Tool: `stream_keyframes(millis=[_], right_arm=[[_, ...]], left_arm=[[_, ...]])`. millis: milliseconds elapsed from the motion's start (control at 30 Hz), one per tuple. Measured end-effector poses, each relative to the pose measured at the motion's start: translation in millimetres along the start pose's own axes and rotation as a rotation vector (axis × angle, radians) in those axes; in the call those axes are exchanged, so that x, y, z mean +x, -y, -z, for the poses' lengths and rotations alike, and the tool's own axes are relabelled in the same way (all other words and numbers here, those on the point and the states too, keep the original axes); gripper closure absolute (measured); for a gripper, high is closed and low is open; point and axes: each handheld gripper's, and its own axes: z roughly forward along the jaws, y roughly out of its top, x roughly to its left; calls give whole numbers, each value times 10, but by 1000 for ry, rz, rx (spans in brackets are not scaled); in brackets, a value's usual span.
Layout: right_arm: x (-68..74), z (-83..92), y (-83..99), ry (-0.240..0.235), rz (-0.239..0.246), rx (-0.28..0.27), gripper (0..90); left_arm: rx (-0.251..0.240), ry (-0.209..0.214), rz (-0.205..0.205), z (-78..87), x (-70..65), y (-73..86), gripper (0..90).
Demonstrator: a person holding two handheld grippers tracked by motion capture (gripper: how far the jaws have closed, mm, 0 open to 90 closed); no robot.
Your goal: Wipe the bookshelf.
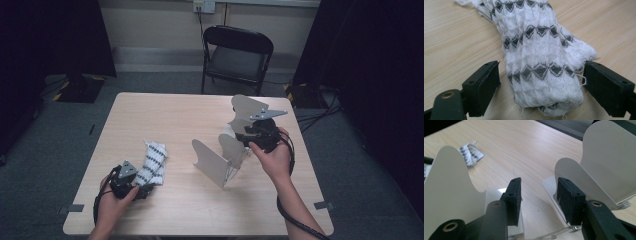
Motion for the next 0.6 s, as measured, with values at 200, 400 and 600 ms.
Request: stream_keyframes(millis=[200, 400, 600], right_arm=[[-71, 46, 36, 33, -33, -9, 535], [-107, 31, 126, 67, -29, 13, 527], [-148, 4, 229, 93, -46, 34, 519]], left_arm=[[0, 0, 0, 0, 0, 0, 141], [0, 0, 0, 0, 0, 0, 141], [0, 0, -3, 0, 2, -1, 140]])
